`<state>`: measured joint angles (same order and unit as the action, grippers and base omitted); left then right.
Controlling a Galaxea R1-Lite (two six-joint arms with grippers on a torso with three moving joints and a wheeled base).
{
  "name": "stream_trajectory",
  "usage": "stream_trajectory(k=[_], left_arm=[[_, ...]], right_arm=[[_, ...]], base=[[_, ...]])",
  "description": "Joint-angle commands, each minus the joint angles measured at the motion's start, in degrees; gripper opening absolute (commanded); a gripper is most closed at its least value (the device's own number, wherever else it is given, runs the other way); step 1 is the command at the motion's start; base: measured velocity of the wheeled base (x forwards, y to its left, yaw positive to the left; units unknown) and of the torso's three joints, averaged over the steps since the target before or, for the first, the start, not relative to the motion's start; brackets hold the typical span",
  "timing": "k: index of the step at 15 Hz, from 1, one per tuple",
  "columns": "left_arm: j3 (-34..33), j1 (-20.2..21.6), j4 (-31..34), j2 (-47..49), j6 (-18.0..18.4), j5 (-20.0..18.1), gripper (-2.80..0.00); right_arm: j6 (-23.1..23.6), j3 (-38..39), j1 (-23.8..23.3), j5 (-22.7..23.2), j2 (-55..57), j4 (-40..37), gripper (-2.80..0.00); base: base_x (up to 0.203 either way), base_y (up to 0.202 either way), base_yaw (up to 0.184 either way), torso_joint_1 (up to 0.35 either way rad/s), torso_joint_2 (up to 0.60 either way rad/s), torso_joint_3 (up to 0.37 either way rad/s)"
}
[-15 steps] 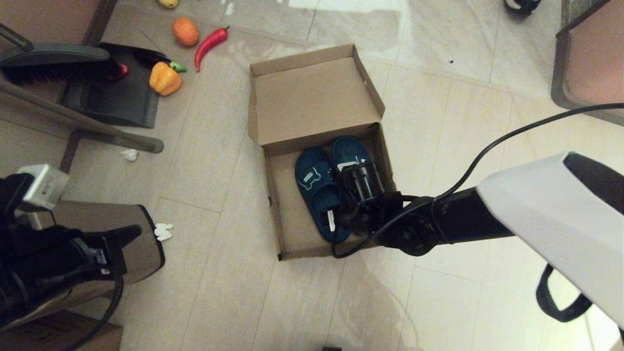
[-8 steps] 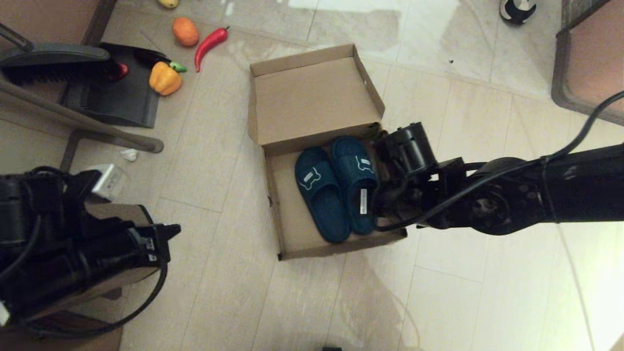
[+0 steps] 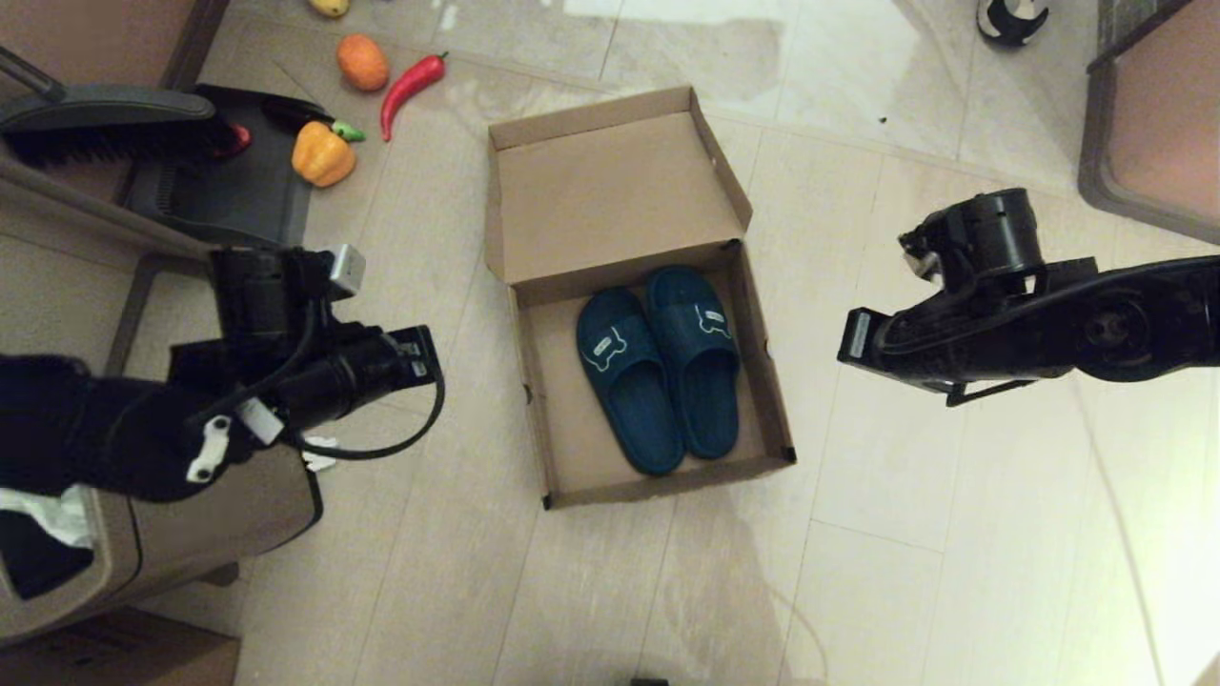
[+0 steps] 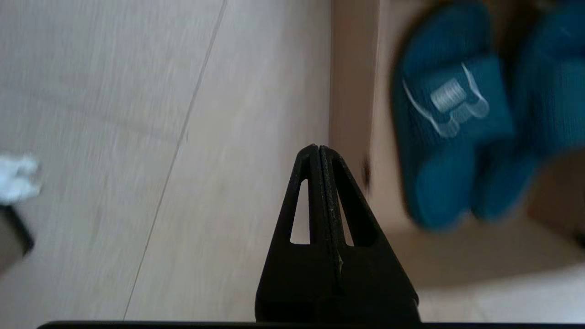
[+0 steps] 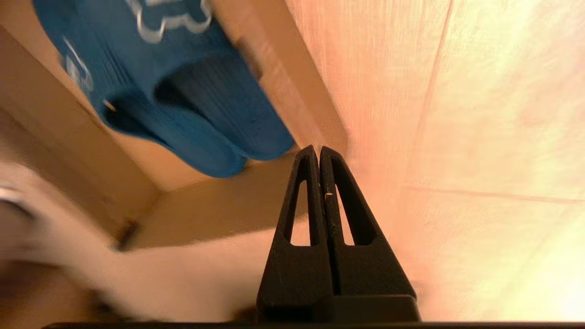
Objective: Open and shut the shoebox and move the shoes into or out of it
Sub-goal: Close the shoe box
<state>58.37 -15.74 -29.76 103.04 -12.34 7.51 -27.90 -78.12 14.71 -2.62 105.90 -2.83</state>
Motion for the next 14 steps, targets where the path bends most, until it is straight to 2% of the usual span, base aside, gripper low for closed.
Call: stream_trajectory(k=[1,3,5,8,10,11,12,14], left_arm=[[6.5,-0.28,-0.29,8.49,-0.19,1.07,-2.8],[10.43,-0.64,-0.42,12.12,-0.59,3.23,-2.8],[15.11,-0.76,-2.28,15.35,-1.61,5.99,-2.8],[25.7,-0.78,-6.02,21.85,-1.88,12.57,-2.8],[29.75,-0.94,-6.06,24.86,-1.9,13.78,-2.8],[29.6,-1.23,-5.49,25.37,-1.9,13.92,-2.8],[29.52,-1.4,-5.0,25.56,-1.99,13.85,-2.8],[29.69,-2.25,-3.7,25.81,-1.99,13.63,-2.8]], right_arm=[[-3.95,-2.46,-3.07,3.01,2.9,-0.04,-2.8],[-10.57,-7.81,-4.84,3.43,7.53,-0.21,-2.8],[-11.92,-11.82,-5.28,3.53,12.01,-0.21,-2.8],[-12.57,-18.89,-5.45,3.81,18.29,-0.32,-2.8],[-13.03,-25.55,-5.41,3.91,22.13,-1.0,-2.8],[-14.58,-29.49,-5.38,3.92,24.01,-1.46,-2.8],[-18.31,-33.12,-5.32,4.06,26.1,-1.81,-2.8],[-23.79,-34.02,-4.42,5.95,27.26,-2.62,-2.8]], base=[[0.0,0.0,0.0,0.0,0.0,0.0],[0.0,0.0,0.0,0.0,0.0,0.0],[0.0,0.0,0.0,0.0,0.0,0.0],[0.0,0.0,0.0,0.0,0.0,0.0],[0.0,0.0,0.0,0.0,0.0,0.0],[0.0,0.0,0.0,0.0,0.0,0.0],[0.0,0.0,0.0,0.0,0.0,0.0],[0.0,0.0,0.0,0.0,0.0,0.0]])
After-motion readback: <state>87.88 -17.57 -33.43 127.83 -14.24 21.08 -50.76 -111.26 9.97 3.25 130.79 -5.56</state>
